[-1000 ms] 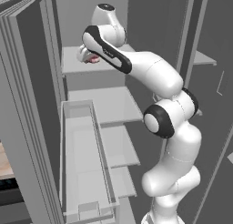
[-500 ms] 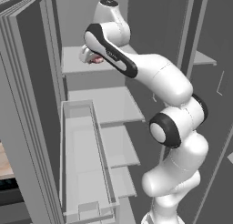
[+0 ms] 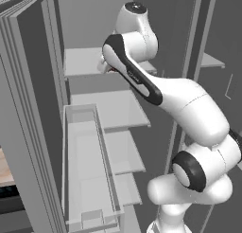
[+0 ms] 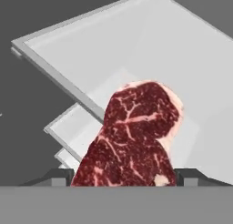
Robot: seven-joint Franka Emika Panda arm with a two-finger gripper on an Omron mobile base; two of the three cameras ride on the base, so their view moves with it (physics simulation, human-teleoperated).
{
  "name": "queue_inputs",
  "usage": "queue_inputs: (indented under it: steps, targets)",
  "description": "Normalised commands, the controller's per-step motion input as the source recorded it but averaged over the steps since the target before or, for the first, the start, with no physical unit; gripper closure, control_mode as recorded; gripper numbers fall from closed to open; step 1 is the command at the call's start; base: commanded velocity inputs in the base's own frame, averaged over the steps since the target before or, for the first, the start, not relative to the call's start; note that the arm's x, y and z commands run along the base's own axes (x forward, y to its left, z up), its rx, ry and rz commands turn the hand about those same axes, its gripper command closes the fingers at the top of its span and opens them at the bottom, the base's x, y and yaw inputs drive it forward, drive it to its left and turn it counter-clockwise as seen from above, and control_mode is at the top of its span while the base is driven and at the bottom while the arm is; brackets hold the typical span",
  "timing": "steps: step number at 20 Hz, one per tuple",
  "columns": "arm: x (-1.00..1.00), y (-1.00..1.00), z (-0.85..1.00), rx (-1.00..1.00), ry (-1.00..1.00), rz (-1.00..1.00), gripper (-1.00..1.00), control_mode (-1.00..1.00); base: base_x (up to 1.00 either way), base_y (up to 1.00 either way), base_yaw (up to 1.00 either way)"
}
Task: Gather the cucumber and lemon from the fridge and place them on a tray on the dining counter. Then gather the steak and fish from the fridge and place them on the other tray.
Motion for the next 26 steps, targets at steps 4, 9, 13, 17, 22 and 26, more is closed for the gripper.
queue_inputs:
  steps: [4, 9, 13, 17, 22, 26]
  targets:
    - [-1.0, -0.56, 0.17, 0.02, -0.15, 0.0, 1.0, -1.0, 0.0, 0.0, 0.0]
    - [-1.0, -0.31, 0.27, 0.01, -0.08, 0.0, 1.0, -1.0, 0.0, 0.0, 0.0]
    - [-0.91, -0.15, 0.21, 0.01, 0.01, 0.0, 1.0, -1.0, 0.0, 0.0, 0.0]
    - [-0.9, -0.18, 0.12, 0.01, 0.04, 0.0, 1.0, -1.0, 0.0, 0.0, 0.0]
    - [-0.95, -0.3, 0.0, 0.03, 0.02, 0.0, 1.0, -1.0, 0.0, 0.0, 0.0]
    - [-0.92, -0.35, 0.0, 0.03, 0.03, 0.0, 1.0, -1.0, 0.0, 0.0, 0.0]
